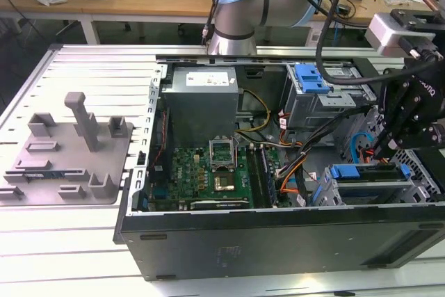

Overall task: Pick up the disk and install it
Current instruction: 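Insert the second disk wire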

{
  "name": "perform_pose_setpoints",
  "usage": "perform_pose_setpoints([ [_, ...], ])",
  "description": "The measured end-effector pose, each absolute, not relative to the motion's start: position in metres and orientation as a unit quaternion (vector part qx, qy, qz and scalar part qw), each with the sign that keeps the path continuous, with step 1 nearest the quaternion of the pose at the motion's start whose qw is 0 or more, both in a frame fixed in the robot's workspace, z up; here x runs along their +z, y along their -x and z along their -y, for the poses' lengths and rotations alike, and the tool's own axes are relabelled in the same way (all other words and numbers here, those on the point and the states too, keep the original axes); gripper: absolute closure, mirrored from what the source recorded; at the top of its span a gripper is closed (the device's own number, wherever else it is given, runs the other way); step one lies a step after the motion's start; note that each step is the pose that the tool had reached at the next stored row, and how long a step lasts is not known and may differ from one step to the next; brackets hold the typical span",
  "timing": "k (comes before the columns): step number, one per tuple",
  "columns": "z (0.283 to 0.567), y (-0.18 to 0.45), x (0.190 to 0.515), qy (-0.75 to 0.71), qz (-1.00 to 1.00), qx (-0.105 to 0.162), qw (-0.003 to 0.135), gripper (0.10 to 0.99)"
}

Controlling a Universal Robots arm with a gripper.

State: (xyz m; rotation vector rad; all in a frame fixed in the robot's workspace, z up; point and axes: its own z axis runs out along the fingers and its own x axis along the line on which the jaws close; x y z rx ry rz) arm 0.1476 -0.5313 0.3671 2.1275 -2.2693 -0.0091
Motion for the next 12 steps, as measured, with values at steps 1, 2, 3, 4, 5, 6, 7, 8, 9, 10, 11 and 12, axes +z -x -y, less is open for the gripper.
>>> perform_pose_setpoints([
  [1, 0.5315, -0.1476, 0.3666, -0.685, 0.728, -0.003, 0.015, 0.925],
  [2, 0.5325, -0.1479, 0.3644, -0.693, 0.721, -0.004, 0.015, 0.925],
  [3, 0.5333, -0.1487, 0.3634, -0.7, 0.714, -0.005, 0.013, 0.925],
  [4, 0.5332, -0.1488, 0.3628, -0.708, 0.706, -0.007, 0.011, 0.925],
  [5, 0.5332, -0.1488, 0.3627, -0.71, 0.704, -0.007, 0.011, 0.925],
  [6, 0.5333, -0.1488, 0.3627, -0.711, 0.703, -0.008, 0.011, 0.925],
  [7, 0.5333, -0.1488, 0.3627, -0.711, 0.703, -0.008, 0.011, 0.925],
  [8, 0.5333, -0.1487, 0.3627, -0.711, 0.703, -0.008, 0.011, 0.925],
  [9, 0.5333, -0.1488, 0.3627, -0.711, 0.703, -0.008, 0.011, 0.925],
  [10, 0.5333, -0.1487, 0.3627, -0.711, 0.703, -0.008, 0.01, 0.925],
  [11, 0.5333, -0.1488, 0.3628, -0.711, 0.703, -0.008, 0.01, 0.925],
  [12, 0.5333, -0.1488, 0.3627, -0.711, 0.703, -0.009, 0.008, 0.925],
])
